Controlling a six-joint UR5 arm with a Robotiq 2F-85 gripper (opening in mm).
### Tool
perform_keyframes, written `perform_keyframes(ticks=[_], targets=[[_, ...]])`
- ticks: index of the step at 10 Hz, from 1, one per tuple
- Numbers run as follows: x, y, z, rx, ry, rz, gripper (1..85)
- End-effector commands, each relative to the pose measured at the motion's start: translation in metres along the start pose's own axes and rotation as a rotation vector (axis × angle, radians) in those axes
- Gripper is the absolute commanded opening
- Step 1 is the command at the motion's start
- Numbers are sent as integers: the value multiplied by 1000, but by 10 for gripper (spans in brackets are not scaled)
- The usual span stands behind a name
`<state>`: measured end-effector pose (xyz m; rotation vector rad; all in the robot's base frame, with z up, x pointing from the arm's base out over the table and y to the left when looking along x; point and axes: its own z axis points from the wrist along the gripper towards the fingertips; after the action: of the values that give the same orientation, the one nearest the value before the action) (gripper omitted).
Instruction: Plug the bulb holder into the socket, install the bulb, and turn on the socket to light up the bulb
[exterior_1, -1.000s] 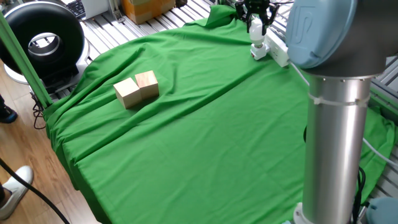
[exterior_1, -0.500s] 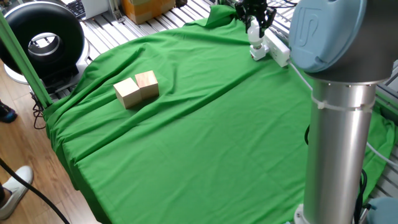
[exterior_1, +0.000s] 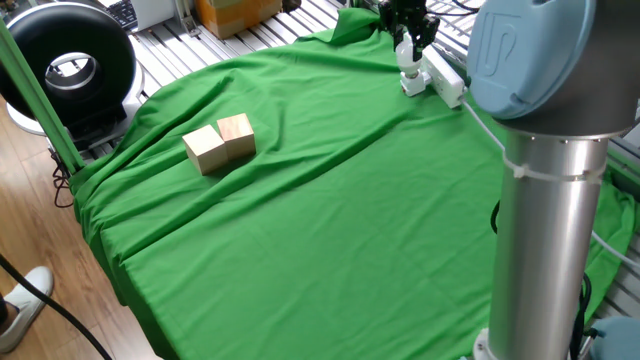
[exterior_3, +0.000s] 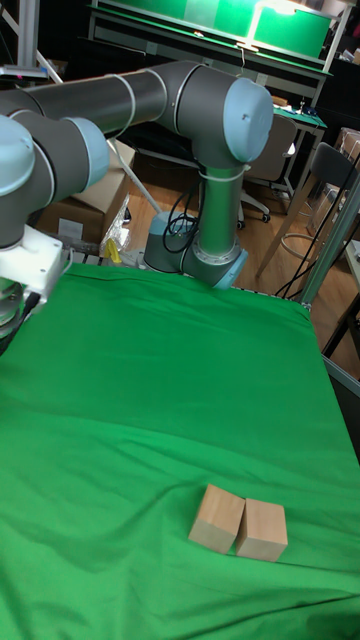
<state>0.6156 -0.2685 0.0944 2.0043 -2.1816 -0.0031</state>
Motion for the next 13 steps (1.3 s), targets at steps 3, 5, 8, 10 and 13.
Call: perform_keyframes(ticks=[3, 5, 8, 10, 13], targets=[[-1, -12, 4, 28, 15, 223, 10], [0, -16, 5, 62, 32, 308, 10], [-2, -16, 2, 95, 27, 393, 10], [1, -23, -1, 135, 29, 451, 10], [5, -26, -3, 194, 45, 543, 10]])
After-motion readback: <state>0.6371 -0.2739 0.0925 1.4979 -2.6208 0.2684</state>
